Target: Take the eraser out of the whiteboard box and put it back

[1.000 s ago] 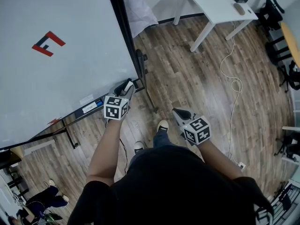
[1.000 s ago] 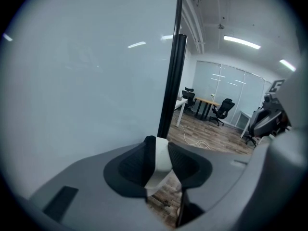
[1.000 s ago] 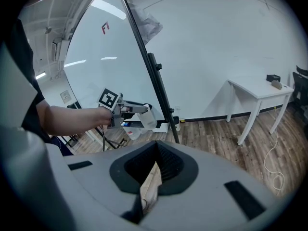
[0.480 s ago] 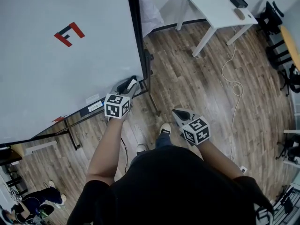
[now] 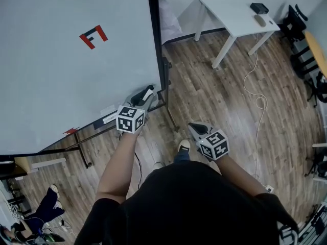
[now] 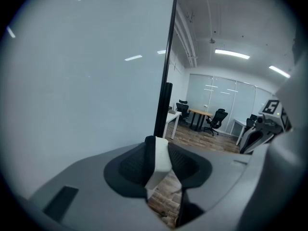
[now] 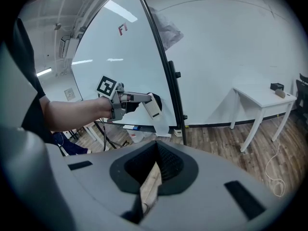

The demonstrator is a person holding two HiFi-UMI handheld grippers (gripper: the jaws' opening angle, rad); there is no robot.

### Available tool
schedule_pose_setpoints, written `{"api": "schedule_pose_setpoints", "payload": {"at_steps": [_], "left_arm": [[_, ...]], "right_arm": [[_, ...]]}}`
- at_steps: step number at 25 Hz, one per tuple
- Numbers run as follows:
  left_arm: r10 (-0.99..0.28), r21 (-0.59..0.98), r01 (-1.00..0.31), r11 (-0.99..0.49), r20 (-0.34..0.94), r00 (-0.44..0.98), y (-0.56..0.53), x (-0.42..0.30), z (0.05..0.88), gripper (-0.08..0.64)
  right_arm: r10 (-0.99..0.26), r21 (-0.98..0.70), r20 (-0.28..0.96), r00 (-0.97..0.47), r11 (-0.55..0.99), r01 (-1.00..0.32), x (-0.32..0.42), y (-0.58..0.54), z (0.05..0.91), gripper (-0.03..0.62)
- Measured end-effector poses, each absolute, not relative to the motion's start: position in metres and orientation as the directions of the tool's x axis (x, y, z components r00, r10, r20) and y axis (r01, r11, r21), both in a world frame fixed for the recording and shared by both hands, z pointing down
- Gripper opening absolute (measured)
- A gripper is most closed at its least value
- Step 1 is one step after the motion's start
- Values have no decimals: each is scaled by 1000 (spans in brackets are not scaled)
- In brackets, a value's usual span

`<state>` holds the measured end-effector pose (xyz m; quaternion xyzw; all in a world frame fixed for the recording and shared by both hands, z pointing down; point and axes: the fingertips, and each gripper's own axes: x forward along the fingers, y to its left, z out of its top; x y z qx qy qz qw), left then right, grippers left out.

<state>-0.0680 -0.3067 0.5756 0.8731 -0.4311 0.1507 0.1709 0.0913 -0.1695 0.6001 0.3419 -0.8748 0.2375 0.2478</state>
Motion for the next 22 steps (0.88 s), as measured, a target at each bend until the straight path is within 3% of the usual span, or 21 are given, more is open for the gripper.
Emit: {"api": "schedule_pose_setpoints", "payload": {"at_steps": [22], "left_arm": [[-715,143,-824,-548,431,550,-230,-126,564,152]], "right_arm": [[-540,-204,546,-640,655,-727,73,-151,568,-6]]}}
